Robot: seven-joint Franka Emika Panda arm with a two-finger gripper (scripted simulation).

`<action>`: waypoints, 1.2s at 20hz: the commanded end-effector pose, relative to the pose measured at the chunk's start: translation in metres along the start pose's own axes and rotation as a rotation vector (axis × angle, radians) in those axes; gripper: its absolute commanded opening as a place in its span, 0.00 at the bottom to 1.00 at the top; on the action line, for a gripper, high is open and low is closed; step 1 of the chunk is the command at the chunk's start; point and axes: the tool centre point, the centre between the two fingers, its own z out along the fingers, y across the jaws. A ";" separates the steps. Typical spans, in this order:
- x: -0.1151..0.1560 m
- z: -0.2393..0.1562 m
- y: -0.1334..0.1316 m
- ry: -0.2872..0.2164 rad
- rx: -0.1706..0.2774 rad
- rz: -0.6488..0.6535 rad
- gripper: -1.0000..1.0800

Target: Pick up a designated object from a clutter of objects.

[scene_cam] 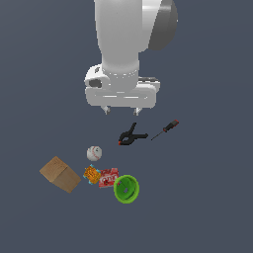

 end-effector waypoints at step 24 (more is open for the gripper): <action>0.000 0.022 -0.036 0.007 0.013 0.044 0.96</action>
